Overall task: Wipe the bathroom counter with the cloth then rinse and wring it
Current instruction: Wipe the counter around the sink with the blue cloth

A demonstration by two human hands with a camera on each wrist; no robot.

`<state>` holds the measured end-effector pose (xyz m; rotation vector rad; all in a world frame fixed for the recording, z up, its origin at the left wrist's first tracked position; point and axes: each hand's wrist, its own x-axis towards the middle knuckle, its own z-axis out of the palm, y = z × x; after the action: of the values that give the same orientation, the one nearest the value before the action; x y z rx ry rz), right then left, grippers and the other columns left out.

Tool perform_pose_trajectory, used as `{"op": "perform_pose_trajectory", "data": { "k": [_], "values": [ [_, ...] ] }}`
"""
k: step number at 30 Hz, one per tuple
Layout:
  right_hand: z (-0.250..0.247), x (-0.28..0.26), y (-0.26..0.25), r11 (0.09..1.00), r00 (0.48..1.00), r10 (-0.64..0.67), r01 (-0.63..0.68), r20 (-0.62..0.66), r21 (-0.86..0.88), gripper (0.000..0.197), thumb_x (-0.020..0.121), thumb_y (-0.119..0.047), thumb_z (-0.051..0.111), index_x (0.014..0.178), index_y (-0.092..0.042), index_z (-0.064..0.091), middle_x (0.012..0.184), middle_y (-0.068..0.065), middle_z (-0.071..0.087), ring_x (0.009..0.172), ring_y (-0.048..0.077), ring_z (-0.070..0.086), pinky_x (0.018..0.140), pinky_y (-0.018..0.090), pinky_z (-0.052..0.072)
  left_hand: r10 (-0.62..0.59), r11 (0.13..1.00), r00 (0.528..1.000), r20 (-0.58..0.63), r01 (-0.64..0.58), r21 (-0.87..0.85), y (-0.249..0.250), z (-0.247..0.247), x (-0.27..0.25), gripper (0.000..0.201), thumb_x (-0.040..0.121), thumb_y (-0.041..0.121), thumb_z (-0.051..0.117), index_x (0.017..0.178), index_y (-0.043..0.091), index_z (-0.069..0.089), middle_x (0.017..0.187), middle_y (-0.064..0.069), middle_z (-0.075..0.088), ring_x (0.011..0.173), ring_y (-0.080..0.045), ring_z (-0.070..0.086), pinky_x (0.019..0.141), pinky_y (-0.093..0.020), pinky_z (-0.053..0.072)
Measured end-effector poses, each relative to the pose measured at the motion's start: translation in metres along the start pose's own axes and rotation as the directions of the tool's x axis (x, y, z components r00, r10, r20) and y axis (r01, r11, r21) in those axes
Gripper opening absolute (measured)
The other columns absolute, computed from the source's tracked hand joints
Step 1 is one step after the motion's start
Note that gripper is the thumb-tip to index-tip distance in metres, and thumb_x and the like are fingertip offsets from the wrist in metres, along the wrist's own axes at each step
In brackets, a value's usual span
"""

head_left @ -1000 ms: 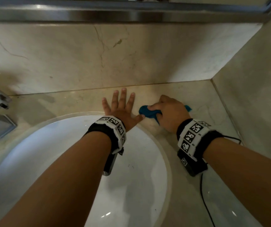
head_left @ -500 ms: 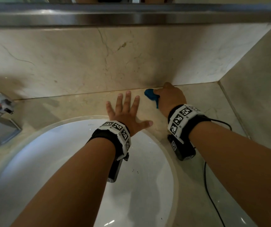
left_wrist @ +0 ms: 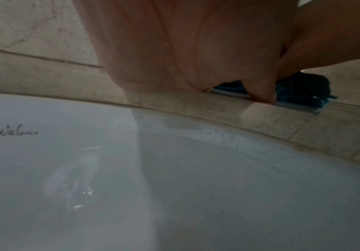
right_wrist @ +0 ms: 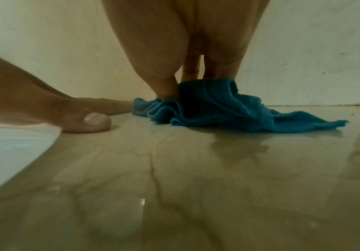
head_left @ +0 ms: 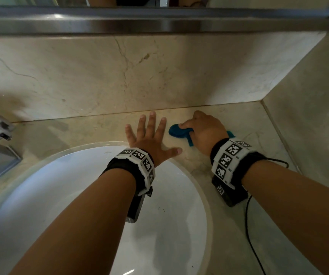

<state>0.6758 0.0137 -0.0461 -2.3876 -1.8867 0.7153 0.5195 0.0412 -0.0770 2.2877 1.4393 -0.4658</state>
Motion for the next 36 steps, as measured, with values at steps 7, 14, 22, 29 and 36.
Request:
{"op": "perform_pose_trajectory", "data": {
  "k": [7, 14, 22, 29, 36],
  "values": [
    [-0.003, 0.021, -0.009, 0.998, 0.992, 0.047, -0.042, -0.114, 0.047, 0.039, 0.093, -0.012, 0.052, 0.131, -0.012, 0.048, 0.133, 0.012, 0.050, 0.120, 0.029, 0.050, 0.101, 0.035, 0.042, -0.006, 1.000, 1.000, -0.013, 0.007, 0.015, 0.001, 0.001, 0.001, 0.098, 0.075, 0.084, 0.025, 0.142, 0.035, -0.026, 0.149, 0.002, -0.038, 0.139, -0.025, -0.031, 0.109, -0.060, -0.016],
    [0.000, 0.014, -0.007, 0.997, 0.998, 0.065, -0.064, -0.008, 0.036, 0.042, 0.098, -0.032, 0.042, 0.135, -0.012, 0.041, 0.128, 0.015, 0.049, 0.117, 0.030, 0.049, 0.093, 0.031, 0.042, -0.004, 1.000, 1.000, -0.021, 0.004, 0.002, 0.001, 0.001, 0.000, 0.097, 0.076, 0.083, 0.026, 0.143, 0.034, -0.025, 0.149, 0.002, -0.037, 0.139, -0.025, -0.031, 0.109, -0.060, -0.016],
    [-0.005, 0.014, -0.011, 0.997, 0.999, 0.028, -0.027, 0.023, -0.074, 0.047, 0.096, -0.017, 0.049, 0.141, -0.023, 0.037, 0.138, 0.009, 0.041, 0.122, 0.028, 0.045, 0.103, 0.032, 0.039, -0.001, 1.000, 1.000, -0.012, 0.000, -0.005, 0.000, 0.000, 0.000, 0.098, 0.075, 0.083, 0.026, 0.143, 0.035, -0.025, 0.149, 0.002, -0.037, 0.139, -0.025, -0.031, 0.109, -0.060, -0.016],
    [-0.005, 0.013, -0.010, 0.997, 1.000, 0.019, -0.018, 0.008, -0.073, 0.045, 0.096, -0.017, 0.049, 0.140, -0.023, 0.039, 0.138, 0.009, 0.041, 0.123, 0.028, 0.045, 0.103, 0.033, 0.039, -0.007, 1.000, 1.000, -0.003, 0.007, -0.003, 0.001, -0.001, 0.000, 0.097, 0.075, 0.083, 0.026, 0.143, 0.035, -0.025, 0.149, 0.002, -0.038, 0.138, -0.025, -0.032, 0.109, -0.060, -0.016],
    [-0.005, 0.011, -0.010, 0.993, 1.000, 0.000, 0.002, 0.016, -0.118, 0.051, 0.094, -0.013, 0.049, 0.141, -0.030, 0.038, 0.138, 0.008, 0.037, 0.123, 0.029, 0.042, 0.105, 0.034, 0.038, 0.003, 1.000, 1.000, -0.005, -0.003, -0.003, 0.000, -0.001, -0.001, 0.097, 0.076, 0.082, 0.025, 0.142, 0.034, -0.026, 0.148, 0.002, -0.038, 0.138, -0.025, -0.032, 0.108, -0.059, -0.017]
  ]
}}
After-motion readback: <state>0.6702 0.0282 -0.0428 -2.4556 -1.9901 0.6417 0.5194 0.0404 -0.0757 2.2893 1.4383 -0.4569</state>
